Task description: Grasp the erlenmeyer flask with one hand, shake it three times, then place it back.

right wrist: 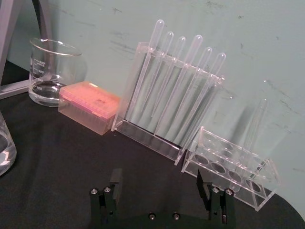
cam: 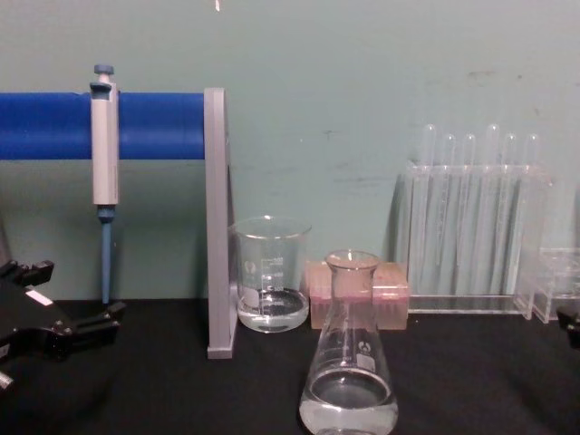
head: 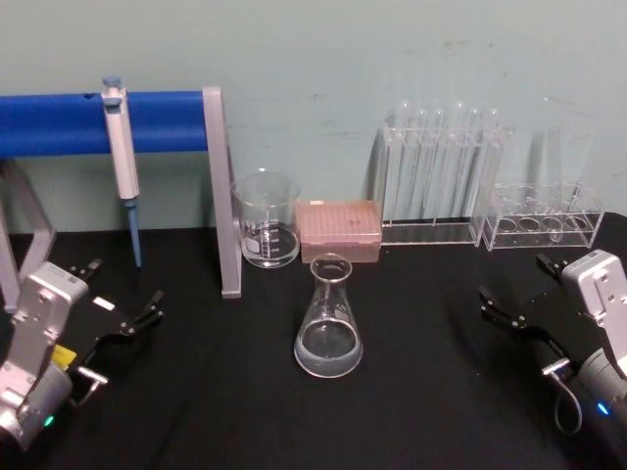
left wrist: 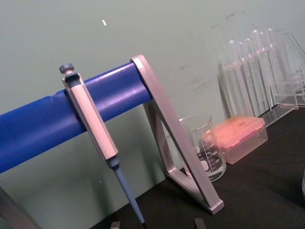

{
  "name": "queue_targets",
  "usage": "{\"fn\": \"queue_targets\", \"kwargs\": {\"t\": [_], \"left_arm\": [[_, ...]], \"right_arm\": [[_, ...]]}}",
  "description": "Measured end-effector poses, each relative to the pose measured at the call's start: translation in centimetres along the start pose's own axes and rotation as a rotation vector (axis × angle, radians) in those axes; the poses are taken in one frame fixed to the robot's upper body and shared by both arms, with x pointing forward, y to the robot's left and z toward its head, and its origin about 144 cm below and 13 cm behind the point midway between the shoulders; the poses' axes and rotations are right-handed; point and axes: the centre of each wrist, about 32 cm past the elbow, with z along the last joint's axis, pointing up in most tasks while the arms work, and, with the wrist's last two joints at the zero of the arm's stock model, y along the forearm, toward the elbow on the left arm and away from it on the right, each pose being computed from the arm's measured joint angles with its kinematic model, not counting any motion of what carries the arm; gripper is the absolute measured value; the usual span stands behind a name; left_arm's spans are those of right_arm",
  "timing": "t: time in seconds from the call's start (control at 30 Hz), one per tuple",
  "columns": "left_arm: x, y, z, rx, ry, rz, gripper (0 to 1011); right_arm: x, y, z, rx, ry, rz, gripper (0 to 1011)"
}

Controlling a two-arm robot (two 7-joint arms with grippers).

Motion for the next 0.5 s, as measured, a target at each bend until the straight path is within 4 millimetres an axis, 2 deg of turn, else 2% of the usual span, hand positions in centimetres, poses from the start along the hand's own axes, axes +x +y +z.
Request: {"fn": "queue_targets", "kwargs": {"t": [0.5], "left_arm": [[0.00, 0.00, 0.00, 0.000, 0.000, 0.000, 1001]], "right_arm": [[0.00, 0.00, 0.00, 0.000, 0.000, 0.000, 1000]]}}
